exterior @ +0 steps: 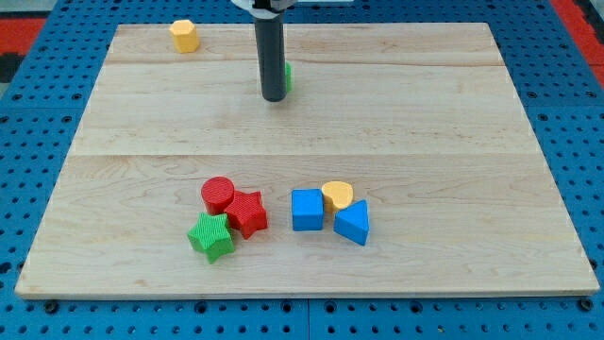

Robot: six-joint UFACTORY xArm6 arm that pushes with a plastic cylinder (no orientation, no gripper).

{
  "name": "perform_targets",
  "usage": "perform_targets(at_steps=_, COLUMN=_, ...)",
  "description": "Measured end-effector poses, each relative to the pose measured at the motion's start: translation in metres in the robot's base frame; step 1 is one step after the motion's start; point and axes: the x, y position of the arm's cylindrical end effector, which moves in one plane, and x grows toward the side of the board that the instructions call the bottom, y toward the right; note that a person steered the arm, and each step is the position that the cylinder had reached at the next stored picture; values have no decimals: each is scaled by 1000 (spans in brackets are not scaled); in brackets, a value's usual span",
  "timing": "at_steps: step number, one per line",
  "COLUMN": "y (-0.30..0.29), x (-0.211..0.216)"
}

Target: Nudge the green circle to the right and up slightly

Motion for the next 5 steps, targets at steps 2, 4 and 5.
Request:
perform_targets(at_steps=2, y=6, x=-64)
perform_targets(at_steps=4, y=-42, x=-73)
perform_targets(at_steps=5, y=-8, x=-74)
